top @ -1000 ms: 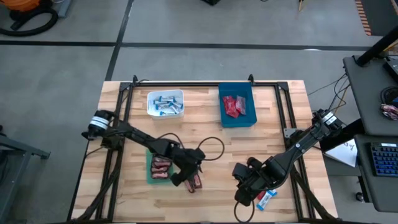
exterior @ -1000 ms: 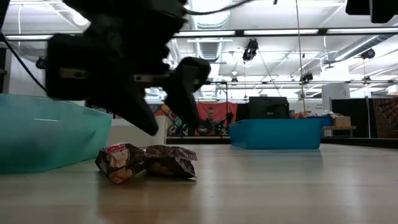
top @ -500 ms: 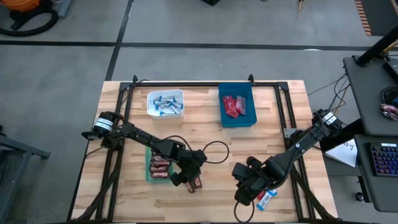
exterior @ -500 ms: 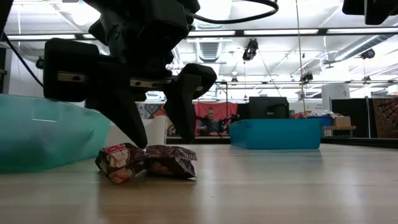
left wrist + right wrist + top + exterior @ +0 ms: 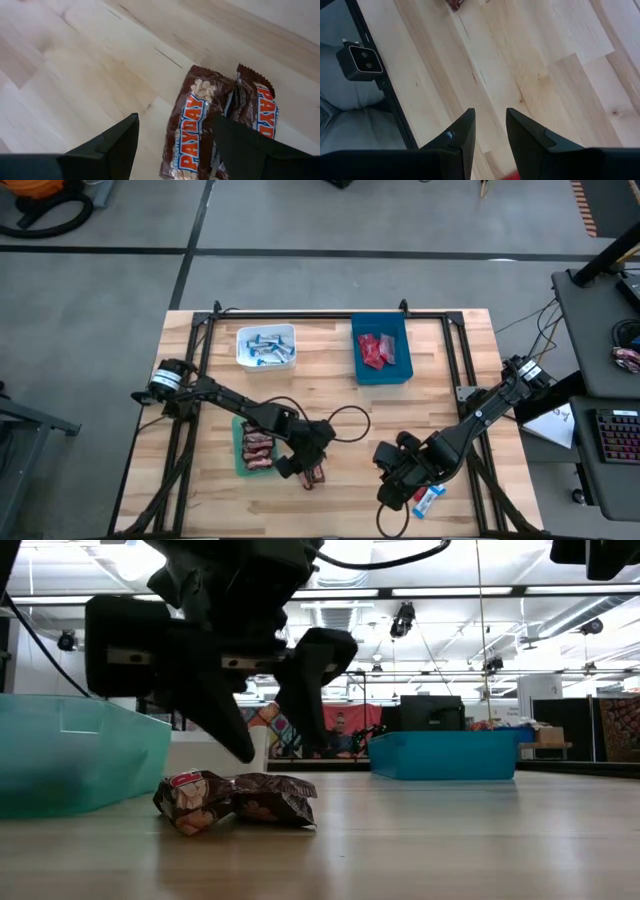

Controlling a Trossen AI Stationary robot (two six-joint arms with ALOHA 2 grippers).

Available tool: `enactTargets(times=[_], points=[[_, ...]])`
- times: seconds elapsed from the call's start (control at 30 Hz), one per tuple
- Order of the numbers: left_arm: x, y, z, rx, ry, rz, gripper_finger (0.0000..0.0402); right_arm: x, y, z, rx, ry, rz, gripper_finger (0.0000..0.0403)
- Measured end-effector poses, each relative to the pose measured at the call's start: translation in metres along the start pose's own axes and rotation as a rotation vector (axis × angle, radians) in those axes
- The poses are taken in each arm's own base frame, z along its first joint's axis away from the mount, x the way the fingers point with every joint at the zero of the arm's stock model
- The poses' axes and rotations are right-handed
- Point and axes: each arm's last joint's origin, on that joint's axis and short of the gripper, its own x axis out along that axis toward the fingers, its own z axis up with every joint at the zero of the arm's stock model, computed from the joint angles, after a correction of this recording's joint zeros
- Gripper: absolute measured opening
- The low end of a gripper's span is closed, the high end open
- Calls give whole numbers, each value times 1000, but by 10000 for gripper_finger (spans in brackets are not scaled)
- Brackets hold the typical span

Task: Sort candy
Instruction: Put the brown chocolate bar into the green bin

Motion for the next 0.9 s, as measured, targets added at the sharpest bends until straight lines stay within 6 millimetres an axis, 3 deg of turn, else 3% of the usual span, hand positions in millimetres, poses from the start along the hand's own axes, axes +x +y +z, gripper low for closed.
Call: enactTargets(times=[0.27, 0.67, 0.77, 0.9], points=[[6, 6, 9, 22, -4, 0, 231, 0, 0, 0, 0, 0, -1, 102], [36, 13, 21, 20, 244, -192, 229, 0, 0, 0, 0, -14, -9, 102], [37, 16, 25, 45, 257, -206, 206, 0, 0, 0, 0, -15, -9, 102], [33, 18, 29, 71, 262, -205, 138, 0, 0, 0, -1, -16, -10, 102]])
